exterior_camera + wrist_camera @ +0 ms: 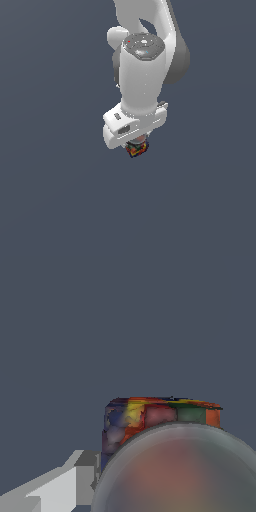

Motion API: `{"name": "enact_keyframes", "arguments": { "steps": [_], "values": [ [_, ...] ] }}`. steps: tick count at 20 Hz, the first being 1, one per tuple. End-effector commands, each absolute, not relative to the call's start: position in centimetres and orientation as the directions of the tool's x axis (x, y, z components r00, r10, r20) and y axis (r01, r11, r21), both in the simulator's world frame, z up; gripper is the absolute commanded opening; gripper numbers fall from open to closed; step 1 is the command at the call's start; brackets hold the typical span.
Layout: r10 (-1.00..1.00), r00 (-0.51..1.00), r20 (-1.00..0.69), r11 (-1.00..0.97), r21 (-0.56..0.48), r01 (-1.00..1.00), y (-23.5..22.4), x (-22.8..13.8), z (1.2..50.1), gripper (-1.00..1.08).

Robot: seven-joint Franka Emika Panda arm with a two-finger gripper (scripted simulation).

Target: Pick up the object and move it to a goal position.

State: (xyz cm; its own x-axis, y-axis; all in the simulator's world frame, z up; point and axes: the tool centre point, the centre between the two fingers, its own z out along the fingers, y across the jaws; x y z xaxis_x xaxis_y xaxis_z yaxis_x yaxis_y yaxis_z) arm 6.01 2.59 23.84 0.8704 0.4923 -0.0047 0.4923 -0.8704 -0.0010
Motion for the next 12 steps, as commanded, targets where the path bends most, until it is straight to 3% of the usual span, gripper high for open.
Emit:
{"name": "enact_keyframes", "arguments": {
  "steps": [1, 12],
  "values": [
    [0.492, 0.871, -0.002, -0.871, 0.001, 0.492, 4.1, 5.8, 26.7, -1.0],
    [0.492, 0.871, -0.001, -0.871, 0.001, 0.492, 10.3, 5.0, 37.7, -1.0]
  ]
}}
